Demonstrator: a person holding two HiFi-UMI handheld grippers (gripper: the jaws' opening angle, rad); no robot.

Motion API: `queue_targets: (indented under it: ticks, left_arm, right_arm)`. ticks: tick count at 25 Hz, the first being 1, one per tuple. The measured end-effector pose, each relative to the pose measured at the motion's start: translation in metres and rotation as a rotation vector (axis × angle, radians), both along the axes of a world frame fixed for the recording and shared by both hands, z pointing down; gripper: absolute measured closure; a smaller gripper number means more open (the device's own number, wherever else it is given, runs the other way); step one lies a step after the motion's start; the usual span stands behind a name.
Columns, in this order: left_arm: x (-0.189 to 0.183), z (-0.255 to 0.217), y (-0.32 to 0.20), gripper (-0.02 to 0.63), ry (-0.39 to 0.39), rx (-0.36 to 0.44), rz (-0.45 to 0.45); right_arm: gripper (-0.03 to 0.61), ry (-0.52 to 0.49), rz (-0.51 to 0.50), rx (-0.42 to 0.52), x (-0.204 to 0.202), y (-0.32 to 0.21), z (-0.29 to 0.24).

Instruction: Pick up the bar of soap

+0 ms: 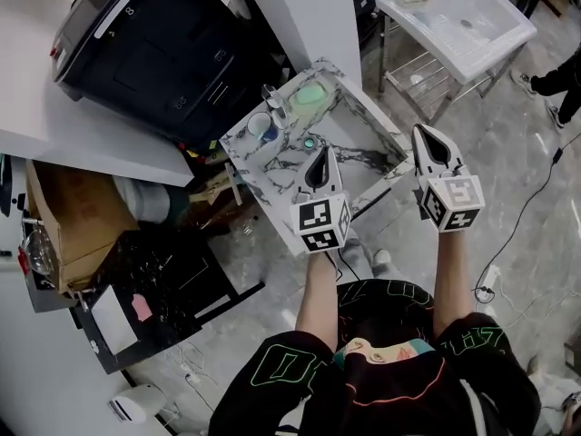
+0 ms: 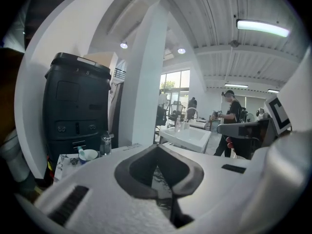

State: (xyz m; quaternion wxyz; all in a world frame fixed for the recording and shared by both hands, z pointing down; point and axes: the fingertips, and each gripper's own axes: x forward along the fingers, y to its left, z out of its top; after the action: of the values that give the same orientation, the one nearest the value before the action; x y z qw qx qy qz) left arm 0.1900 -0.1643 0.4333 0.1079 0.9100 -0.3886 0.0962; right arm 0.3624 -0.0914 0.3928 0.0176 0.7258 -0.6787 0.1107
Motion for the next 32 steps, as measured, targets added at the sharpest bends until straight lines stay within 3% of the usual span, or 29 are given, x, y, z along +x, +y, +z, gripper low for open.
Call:
queue_targets:
  ticks: [10,20,28,32]
  left_arm:
    - [-0.057,0.018,-0.065,0.606,0.018,-0.024,-0.122]
    - [-0.11,0.031,-0.096,0.606,0.028,-0.05,-0.232]
    - [-0.102,0.07,-0.105,0.606,0.0,-0.108,-0.293]
    - [-0.089,0.078,-0.108,0.606,0.001,-0.123,-0.313]
  right_arm:
    - [0.574,0.03,-0.173,-0.025,-0.063,-0.095,0.011]
    - [0.573,0.024,-0.273,-0.068,-0.111,-0.146,0.034]
    - [0.572,-0.005,-0.344,-0.13,-0.101,-0.185,0.077]
    - [0.572,0.027,-0.382,-0.151,-0.086,-0.205,0.084]
